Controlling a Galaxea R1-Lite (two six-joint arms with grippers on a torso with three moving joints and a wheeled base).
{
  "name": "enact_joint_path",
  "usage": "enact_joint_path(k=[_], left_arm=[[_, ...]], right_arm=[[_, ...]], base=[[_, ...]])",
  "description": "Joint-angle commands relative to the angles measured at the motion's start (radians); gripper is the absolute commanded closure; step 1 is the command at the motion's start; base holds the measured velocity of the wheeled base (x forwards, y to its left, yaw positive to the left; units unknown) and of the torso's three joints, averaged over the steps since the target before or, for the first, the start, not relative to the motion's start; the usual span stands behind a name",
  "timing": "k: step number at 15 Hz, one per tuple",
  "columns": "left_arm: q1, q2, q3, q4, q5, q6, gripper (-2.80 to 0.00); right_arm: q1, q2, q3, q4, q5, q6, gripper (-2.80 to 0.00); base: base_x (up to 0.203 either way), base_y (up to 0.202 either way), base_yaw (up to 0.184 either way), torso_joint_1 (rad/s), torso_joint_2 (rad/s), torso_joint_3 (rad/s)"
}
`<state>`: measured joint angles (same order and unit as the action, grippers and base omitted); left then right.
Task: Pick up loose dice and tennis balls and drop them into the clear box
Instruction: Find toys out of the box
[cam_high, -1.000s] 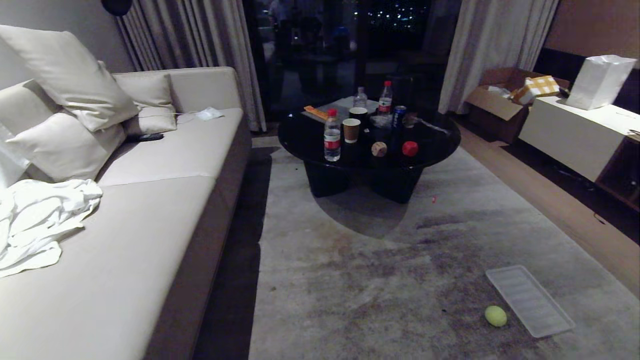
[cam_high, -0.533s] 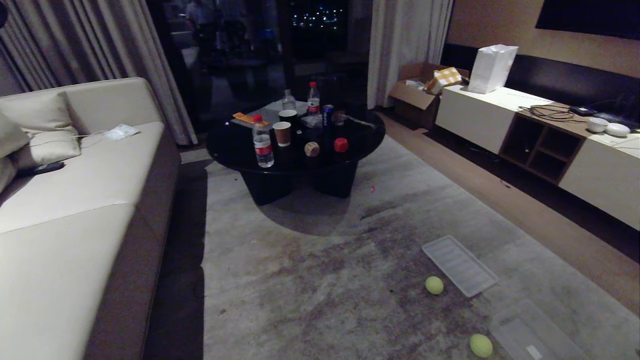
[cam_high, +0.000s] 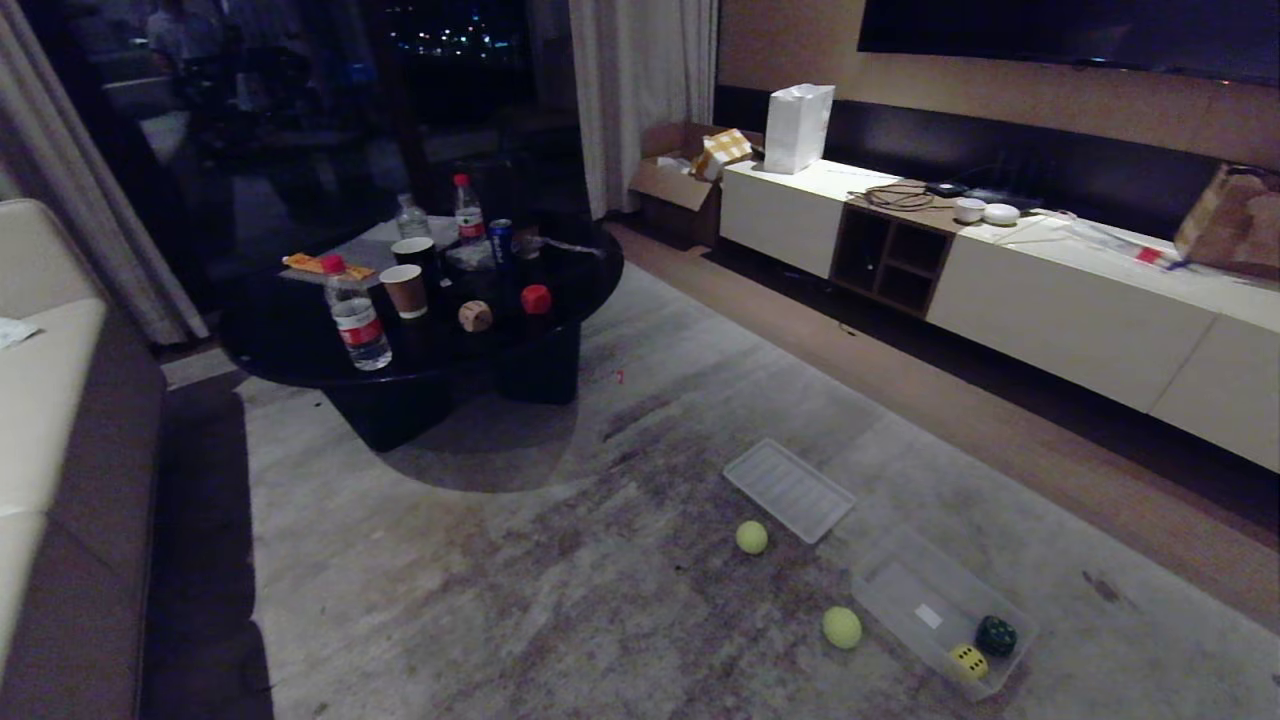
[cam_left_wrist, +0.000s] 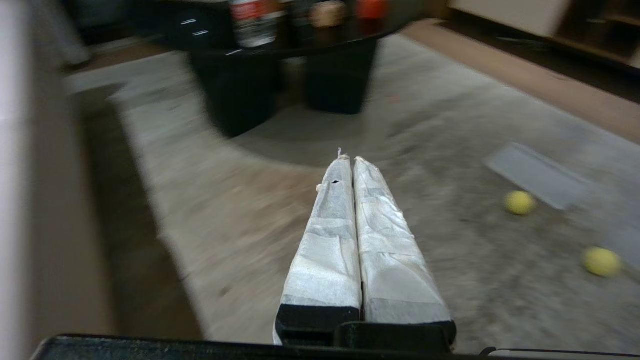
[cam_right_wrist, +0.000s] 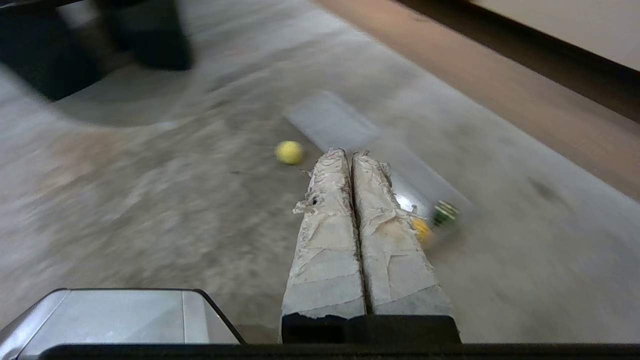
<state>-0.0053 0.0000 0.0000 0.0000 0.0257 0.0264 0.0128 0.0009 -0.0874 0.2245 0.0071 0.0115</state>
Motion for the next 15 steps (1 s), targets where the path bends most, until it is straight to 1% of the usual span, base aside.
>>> enact_joint_path(k=[1, 4, 9, 15], left_arm=[[0.001, 0.002, 0.002, 0.0, 0.0, 0.0, 0.0], [-0.001, 0.002, 0.002, 0.0, 0.0, 0.0, 0.0], [0.0, 0.002, 0.002, 0.0, 0.0, -0.002, 0.0], [-0.001, 0.002, 0.002, -0.002, 0.001, -0.003, 0.0]], right_arm=[[0.001, 0.001, 0.0, 0.001, 0.001, 0.001, 0.0], [0.001, 0.001, 0.0, 0.001, 0.001, 0.0, 0.0], [0.001, 0.001, 0.0, 0.001, 0.001, 0.001, 0.0], [0.001, 0.001, 0.0, 0.001, 0.001, 0.001, 0.0]], base=[[0.001, 0.011, -0.163, 0.002, 0.0, -0.002], [0.001, 0.009, -0.128, 0.003, 0.0, 0.0], [0.0, 0.0, 0.0, 0.0, 0.0, -0.007], [0.0, 0.0, 0.0, 0.005, 0.0, -0.167]])
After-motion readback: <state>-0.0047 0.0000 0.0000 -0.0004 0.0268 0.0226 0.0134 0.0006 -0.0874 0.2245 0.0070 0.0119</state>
